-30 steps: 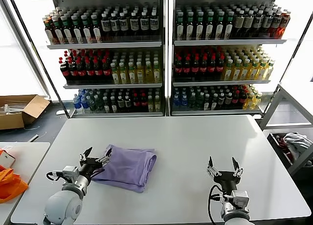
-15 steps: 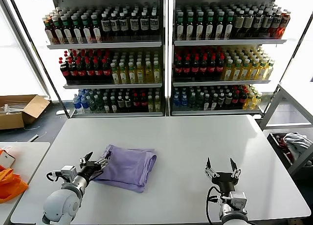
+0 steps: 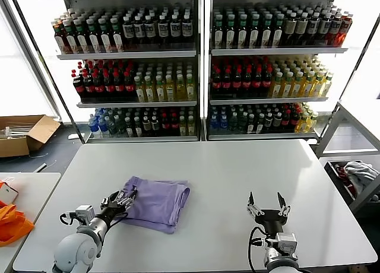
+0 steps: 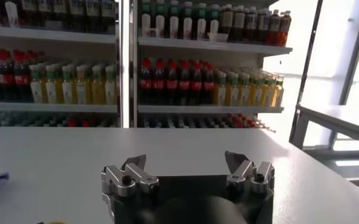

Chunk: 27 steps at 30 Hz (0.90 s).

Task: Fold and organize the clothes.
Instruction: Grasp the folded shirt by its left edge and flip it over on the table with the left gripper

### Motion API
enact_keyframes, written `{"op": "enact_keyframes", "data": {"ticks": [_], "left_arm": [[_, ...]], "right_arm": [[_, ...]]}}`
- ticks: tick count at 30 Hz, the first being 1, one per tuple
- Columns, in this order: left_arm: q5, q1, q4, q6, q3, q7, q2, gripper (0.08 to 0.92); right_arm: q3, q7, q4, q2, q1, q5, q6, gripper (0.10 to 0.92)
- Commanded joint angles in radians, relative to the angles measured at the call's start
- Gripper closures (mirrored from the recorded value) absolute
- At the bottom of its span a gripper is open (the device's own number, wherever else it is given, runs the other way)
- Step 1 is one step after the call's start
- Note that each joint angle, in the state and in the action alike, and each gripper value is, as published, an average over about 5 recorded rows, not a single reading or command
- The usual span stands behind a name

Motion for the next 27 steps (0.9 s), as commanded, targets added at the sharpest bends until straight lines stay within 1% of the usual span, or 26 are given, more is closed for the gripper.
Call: {"op": "enact_keyframes", "data": {"ticks": [1, 14, 18, 20, 23, 25, 27], "left_arm": [[-0.034, 0.006, 0.017, 0.011, -0.006, 0.005, 0.002, 0.371], [-0.030, 0.018, -0.018, 0.004, -0.024, -0.005, 0.005, 0.753], [-0.028, 0.023, -0.021, -0.005, -0.031, -0.004, 0.000, 0.855], [-0.027, 0.028, -0.022, -0.007, -0.034, -0.001, -0.001, 0.878], [-0.030, 0.031, -0.028, -0.011, -0.053, 0.001, 0.000, 0.879], [-0.047, 0.031, -0.035, -0.011, -0.086, -0.001, 0.010, 0.879], [-0.068, 0.034, -0.043, -0.012, -0.143, -0.003, 0.035, 0.879]], "right_arm": [[0.002, 0.000, 0.000, -0.001, -0.001, 0.000, 0.002, 0.203], [0.003, 0.002, -0.001, -0.001, 0.011, 0.000, 0.002, 0.203], [0.007, 0.003, -0.003, -0.004, 0.021, 0.000, 0.000, 0.203], [0.008, 0.003, -0.004, -0.007, 0.026, 0.002, -0.001, 0.203], [0.009, 0.003, -0.004, -0.012, 0.032, 0.005, -0.003, 0.203], [0.008, 0.003, -0.006, -0.015, 0.035, 0.008, -0.004, 0.203], [0.007, 0.003, -0.008, -0.020, 0.040, 0.012, -0.004, 0.203]]}}
